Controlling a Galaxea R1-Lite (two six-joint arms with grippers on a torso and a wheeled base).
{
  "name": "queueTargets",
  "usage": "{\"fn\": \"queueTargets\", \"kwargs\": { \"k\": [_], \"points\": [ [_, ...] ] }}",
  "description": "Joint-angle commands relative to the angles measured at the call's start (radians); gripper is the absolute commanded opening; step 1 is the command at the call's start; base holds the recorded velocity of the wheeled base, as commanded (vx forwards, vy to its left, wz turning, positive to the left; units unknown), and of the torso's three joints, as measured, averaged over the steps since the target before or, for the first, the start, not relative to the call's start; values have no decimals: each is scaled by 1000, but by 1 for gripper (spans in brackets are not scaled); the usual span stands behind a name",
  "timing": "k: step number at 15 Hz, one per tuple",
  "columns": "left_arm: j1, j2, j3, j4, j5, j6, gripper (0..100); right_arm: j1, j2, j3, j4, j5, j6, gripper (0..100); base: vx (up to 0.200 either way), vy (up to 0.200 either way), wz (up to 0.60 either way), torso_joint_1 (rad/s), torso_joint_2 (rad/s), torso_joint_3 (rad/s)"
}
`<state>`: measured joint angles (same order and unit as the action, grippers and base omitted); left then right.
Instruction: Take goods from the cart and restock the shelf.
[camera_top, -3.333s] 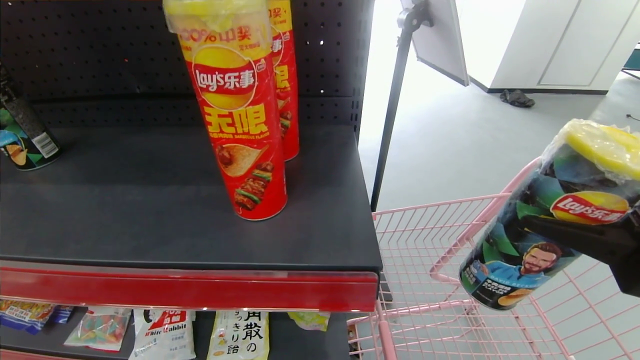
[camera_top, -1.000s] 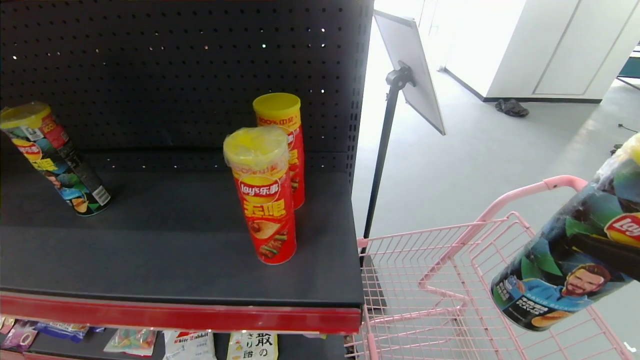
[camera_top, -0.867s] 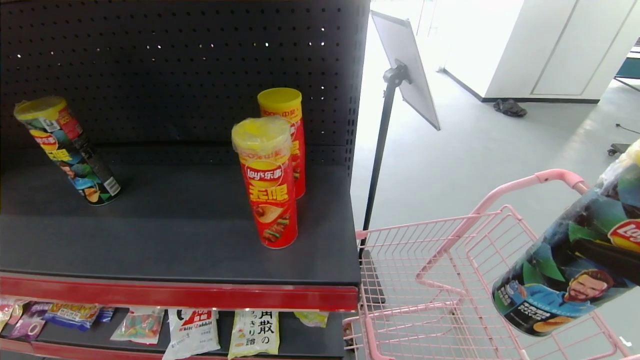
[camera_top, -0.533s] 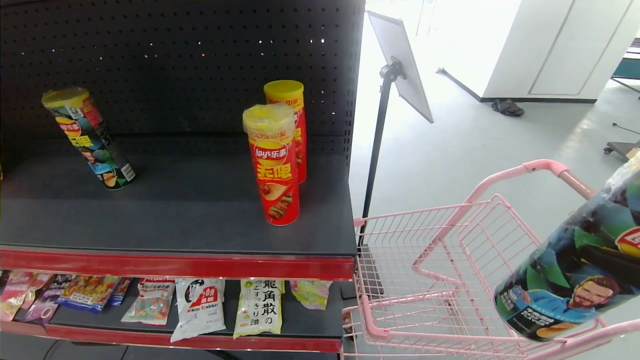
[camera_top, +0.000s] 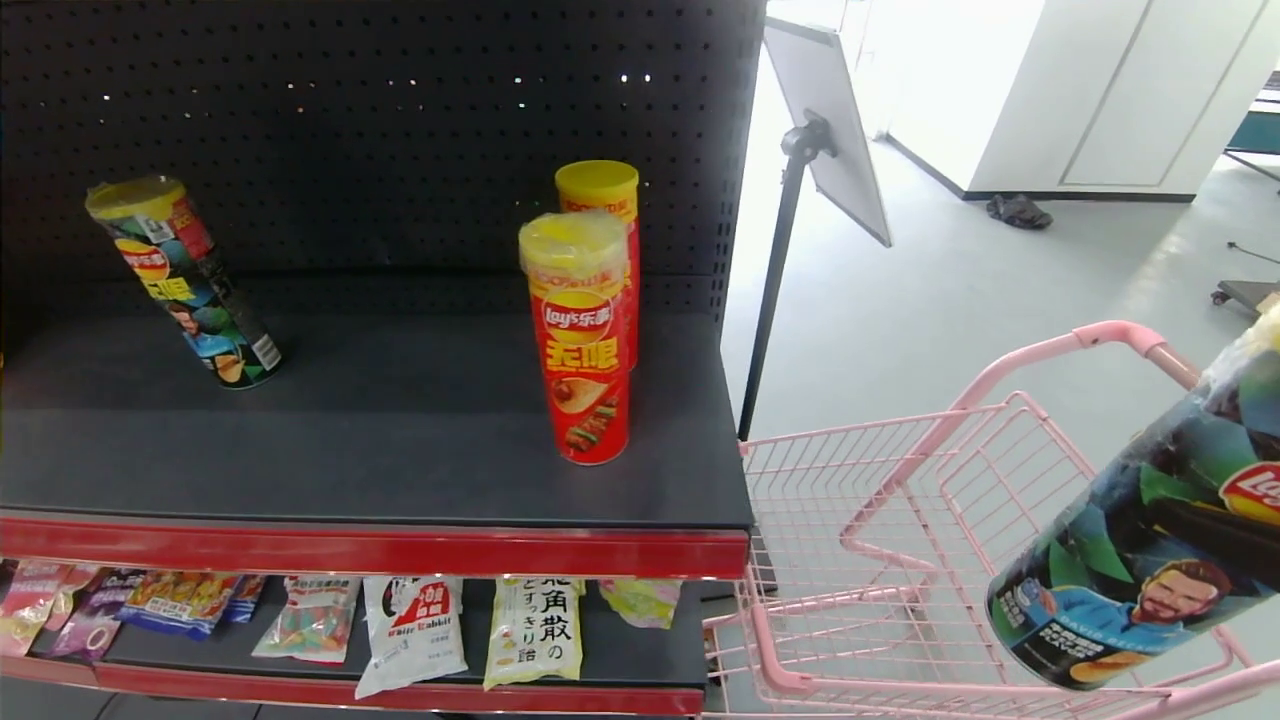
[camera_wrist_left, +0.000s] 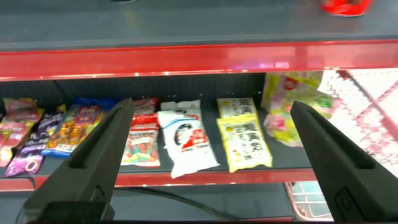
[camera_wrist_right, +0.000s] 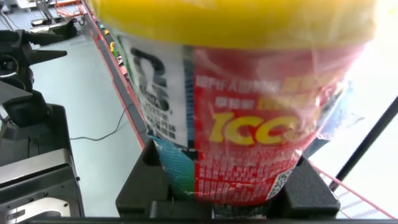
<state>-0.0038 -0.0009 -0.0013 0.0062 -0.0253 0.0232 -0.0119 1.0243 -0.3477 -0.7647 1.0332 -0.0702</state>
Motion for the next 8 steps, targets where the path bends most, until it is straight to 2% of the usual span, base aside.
{"fn": "queueTargets", "kwargs": {
  "k": [1, 8],
  "points": [
    [1, 1, 0, 0, -1, 0, 100, 0, 4, 1, 1, 1, 0, 0, 0, 200, 0, -7, 2, -2],
    [1, 1, 0, 0, -1, 0, 100, -2, -12, 16, 1, -1, 0, 0, 0, 200, 0, 2, 2, 3]
  ]
}}
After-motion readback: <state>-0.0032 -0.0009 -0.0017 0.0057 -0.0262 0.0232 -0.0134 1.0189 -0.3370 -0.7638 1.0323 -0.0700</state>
